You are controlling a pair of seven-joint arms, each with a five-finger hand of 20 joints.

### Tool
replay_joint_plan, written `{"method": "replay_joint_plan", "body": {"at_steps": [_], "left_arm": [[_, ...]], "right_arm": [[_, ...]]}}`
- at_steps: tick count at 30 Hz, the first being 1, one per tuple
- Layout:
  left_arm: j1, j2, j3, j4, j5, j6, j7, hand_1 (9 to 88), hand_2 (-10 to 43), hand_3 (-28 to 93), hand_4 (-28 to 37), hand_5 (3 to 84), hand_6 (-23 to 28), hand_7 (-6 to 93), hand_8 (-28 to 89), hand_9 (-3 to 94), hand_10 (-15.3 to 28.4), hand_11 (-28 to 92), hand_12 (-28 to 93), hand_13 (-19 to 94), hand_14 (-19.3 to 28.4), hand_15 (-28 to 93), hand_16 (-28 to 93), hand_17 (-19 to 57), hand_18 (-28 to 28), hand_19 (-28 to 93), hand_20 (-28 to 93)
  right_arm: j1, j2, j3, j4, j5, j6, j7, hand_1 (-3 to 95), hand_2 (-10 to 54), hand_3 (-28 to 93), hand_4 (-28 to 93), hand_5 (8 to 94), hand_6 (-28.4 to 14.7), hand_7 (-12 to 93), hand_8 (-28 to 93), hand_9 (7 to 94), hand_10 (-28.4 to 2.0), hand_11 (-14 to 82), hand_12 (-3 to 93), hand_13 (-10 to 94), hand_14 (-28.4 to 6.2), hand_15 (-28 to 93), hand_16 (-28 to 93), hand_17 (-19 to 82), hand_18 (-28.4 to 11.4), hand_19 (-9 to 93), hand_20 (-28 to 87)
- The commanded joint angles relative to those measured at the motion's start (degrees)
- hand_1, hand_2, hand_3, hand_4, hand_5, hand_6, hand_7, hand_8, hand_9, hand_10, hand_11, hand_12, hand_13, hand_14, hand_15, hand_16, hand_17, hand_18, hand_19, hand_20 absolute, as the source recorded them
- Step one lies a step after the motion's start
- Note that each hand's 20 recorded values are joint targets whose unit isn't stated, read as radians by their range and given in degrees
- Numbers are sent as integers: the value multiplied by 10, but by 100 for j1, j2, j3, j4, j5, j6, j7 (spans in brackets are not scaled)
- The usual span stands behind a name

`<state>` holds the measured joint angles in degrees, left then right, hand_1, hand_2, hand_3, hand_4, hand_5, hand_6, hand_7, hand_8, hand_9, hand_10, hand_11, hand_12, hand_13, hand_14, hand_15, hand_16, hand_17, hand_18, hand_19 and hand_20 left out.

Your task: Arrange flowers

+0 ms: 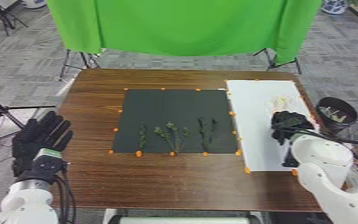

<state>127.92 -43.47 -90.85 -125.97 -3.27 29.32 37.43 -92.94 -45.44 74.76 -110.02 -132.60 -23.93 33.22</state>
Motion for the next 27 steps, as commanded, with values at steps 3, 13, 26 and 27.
{"method": "replay_joint_plan", "body": {"at_steps": [3,13,26,27], "left_arm": [[15,-131,56,-47,-88,59,-157,289,187,736,-283,486,104,218,-118,423,161,263,93,300,172,479,-116,-61,158,445,69],[104,-58,-5,-65,-149,26,-28,289,188,736,-283,486,104,219,-120,423,162,264,93,300,172,479,-117,-61,158,446,67],[133,-44,-178,21,76,-105,-253,290,188,734,-283,484,103,220,-120,422,162,263,92,300,171,476,-118,-61,158,445,66],[156,-54,-203,16,94,-95,-264,289,188,735,-283,484,103,219,-121,422,162,263,93,300,170,475,-117,-62,158,446,66]], "right_arm": [[-153,-36,-40,89,-83,324,-36,631,-95,693,-283,693,27,331,-39,726,-76,95,231,537,-89,327,269,255,-191,714,348],[-184,61,-7,-441,-310,946,-106,637,-95,703,-283,743,32,366,1,818,-67,48,321,583,-66,279,359,263,-189,709,365],[1089,-362,-1136,-810,35,1722,-745,627,-95,725,-283,750,29,358,15,825,-66,48,330,591,-68,282,377,259,-192,704,364],[1300,-499,-1315,-741,81,1668,-865,626,-95,725,-283,751,30,357,15,824,-66,48,330,591,-68,282,379,257,-192,702,364]]}}
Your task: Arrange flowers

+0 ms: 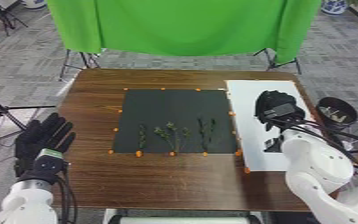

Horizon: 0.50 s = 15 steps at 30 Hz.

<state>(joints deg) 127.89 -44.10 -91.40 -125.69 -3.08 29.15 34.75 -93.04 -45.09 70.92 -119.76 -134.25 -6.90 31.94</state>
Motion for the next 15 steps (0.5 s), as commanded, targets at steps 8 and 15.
{"method": "replay_joint_plan", "body": {"at_steps": [8,15], "left_arm": [[-65,15,28,38,96,-26,-68,290,187,734,-283,483,103,217,-119,422,161,262,93,299,171,473,-115,-62,158,443,66],[25,31,69,75,264,44,-54,290,186,733,-283,482,103,216,-119,421,160,262,92,299,171,472,-115,-62,158,443,67]], "right_arm": [[2712,-1625,-2437,1056,118,-196,-1689,623,-95,727,-283,750,30,359,16,825,-65,49,333,598,-64,284,389,257,-191,700,366],[3507,-2571,-3408,2394,-632,-350,-2537,623,-95,726,-283,744,31,367,18,820,-62,51,339,622,-52,327,423,267,-190,721,381]]}}
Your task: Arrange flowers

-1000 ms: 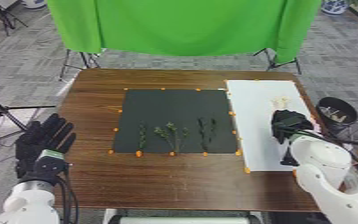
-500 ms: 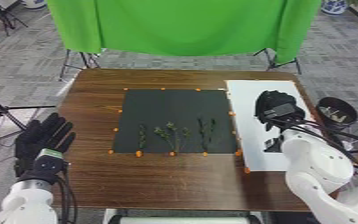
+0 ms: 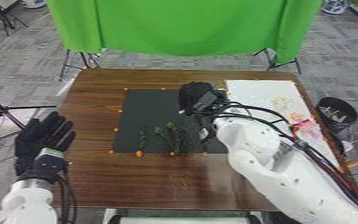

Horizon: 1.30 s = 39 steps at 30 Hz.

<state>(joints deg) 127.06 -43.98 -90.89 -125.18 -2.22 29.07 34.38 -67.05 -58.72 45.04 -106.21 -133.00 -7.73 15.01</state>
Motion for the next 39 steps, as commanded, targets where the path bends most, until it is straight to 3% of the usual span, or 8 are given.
{"method": "replay_joint_plan", "body": {"at_steps": [1,10,16,20,23,32,35,39], "left_arm": [[93,11,13,23,191,39,-65,290,185,734,-283,482,103,215,-119,421,160,261,92,298,170,472,-114,-62,158,442,66],[-13,81,159,-25,166,147,-21,290,184,732,-283,479,101,215,-119,418,160,261,93,297,170,470,-113,-62,158,440,66],[-661,270,514,168,168,33,-58,290,183,732,-283,478,101,215,-118,417,160,259,93,296,170,469,-113,-63,158,439,66],[-638,247,560,111,96,89,-43,291,183,732,-283,479,102,215,-118,417,160,259,93,296,170,469,-112,-63,158,439,67],[-930,277,710,226,138,47,-128,291,183,731,-283,478,102,215,-118,418,160,260,94,296,170,469,-112,-63,158,439,67],[-734,296,524,178,-106,-26,-48,291,184,730,-283,478,102,216,-118,417,159,260,93,295,171,471,-113,-63,158,438,68],[-701,260,454,179,56,-13,-167,291,184,730,-283,479,102,214,-119,418,159,261,93,295,171,471,-113,-63,158,438,68],[-726,317,445,203,-38,-48,-119,291,185,730,-283,479,102,215,-118,418,159,261,93,296,171,471,-113,-64,158,438,69]], "right_arm": [[947,-1307,-881,1154,-799,-293,-873,623,-95,726,-283,743,31,370,17,820,-62,52,340,623,-52,329,425,268,-189,722,383],[859,-2023,-976,1804,-1314,-722,-1180,621,-95,725,-283,727,31,390,8,813,-60,54,342,627,-54,344,426,272,-190,726,391],[1100,-1979,-1338,1952,-1193,-496,-826,622,-95,723,-283,727,32,394,-2,814,-61,55,339,634,-54,352,428,274,-193,730,394],[926,-2154,-1228,2070,-1249,-569,-773,623,-95,722,-283,727,33,393,-11,814,-62,56,340,638,-55,359,434,276,-194,730,396],[1016,-2135,-1312,2144,-1203,-495,-583,623,-95,722,-283,725,34,392,-13,814,-63,56,339,640,-56,367,439,277,-196,732,397],[884,-2219,-1241,2260,-1042,-379,-264,623,-95,717,-283,708,30,384,-21,800,-62,53,337,633,-58,392,452,279,-197,732,396],[837,-2198,-1243,2190,-960,-394,-169,623,-95,694,-283,701,28,383,-24,795,-64,54,334,628,-58,396,447,278,-197,731,394],[831,-2250,-1205,2150,-968,-538,-166,617,-95,690,-283,696,25,382,-28,792,-66,53,329,622,-58,397,442,277,-198,726,390]]}}
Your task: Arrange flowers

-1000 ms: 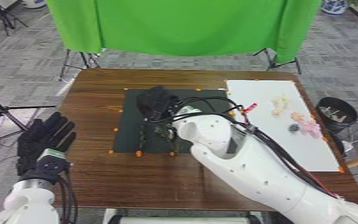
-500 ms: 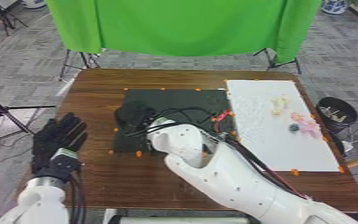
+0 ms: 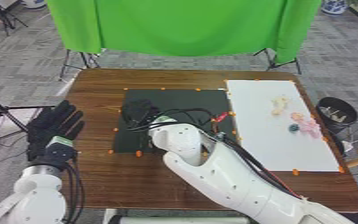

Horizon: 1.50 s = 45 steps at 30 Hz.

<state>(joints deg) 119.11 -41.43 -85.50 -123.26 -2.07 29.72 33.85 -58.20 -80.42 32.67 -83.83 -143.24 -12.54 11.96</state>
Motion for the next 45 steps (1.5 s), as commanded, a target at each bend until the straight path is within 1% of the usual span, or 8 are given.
{"method": "replay_joint_plan", "body": {"at_steps": [1,4,9,21,24,29,38,45], "left_arm": [[54,60,-69,-4,-108,-129,-47,291,185,730,-283,479,102,214,-119,418,159,261,93,296,171,471,-113,-64,158,438,69],[35,54,-75,-7,-393,-259,5,291,185,730,-283,479,101,216,-119,420,158,262,93,296,171,471,-113,-64,158,438,69],[32,109,-73,-1,-414,-242,46,292,188,730,-283,482,98,218,-120,429,151,256,92,297,170,471,-113,-64,158,439,70],[113,16,-167,11,-328,-261,-140,308,173,729,-283,482,97,218,-120,430,148,253,94,298,170,471,-112,-64,158,439,70],[173,27,-212,8,-201,-279,-189,326,158,724,-283,481,97,219,-120,429,147,253,94,298,168,470,-112,-63,158,439,70],[246,-59,-331,75,97,-719,-486,332,152,720,-283,472,93,216,-122,415,145,246,92,292,163,463,-114,-66,155,434,67],[276,-64,-326,70,33,-749,-461,326,152,717,-283,466,91,206,-119,408,143,239,93,287,163,455,-108,-69,155,427,69],[398,-321,-444,123,150,-910,-625,324,153,716,-283,465,92,204,-117,405,146,236,95,285,162,452,-106,-70,155,425,71]], "right_arm": [[-96,-112,87,-123,116,-184,208,615,-95,690,-283,694,25,382,-29,790,-66,53,329,621,-58,398,441,276,-198,726,389],[-153,-159,135,-165,220,-398,324,609,-95,696,-283,682,21,377,-34,767,-70,77,306,609,-57,402,431,271,-198,720,382],[-197,-182,177,-154,186,-585,345,605,-95,703,-283,658,19,344,-43,711,-80,144,231,596,-62,403,421,266,-199,716,368],[-148,-213,207,-334,398,-1017,493,544,-95,758,-283,623,16,274,-167,626,-101,150,153,575,-81,435,379,254,-204,716,364],[-210,-253,272,-372,265,-1216,428,526,-95,774,-283,610,13,271,-166,609,-112,139,151,568,-89,454,353,250,-206,716,364],[-246,-308,330,-428,273,-1377,512,489,-95,797,-283,602,7,264,-163,600,-119,134,153,563,-102,473,300,243,-209,708,355],[-202,-328,461,-765,538,-1429,519,444,-95,817,-283,547,-12,244,-155,532,-133,117,148,539,-117,500,238,235,-214,708,349],[-552,186,1059,-1706,855,-1693,675,383,-95,773,-283,520,-24,215,-149,488,-141,98,144,502,-141,495,227,219,-231,710,354]]}}
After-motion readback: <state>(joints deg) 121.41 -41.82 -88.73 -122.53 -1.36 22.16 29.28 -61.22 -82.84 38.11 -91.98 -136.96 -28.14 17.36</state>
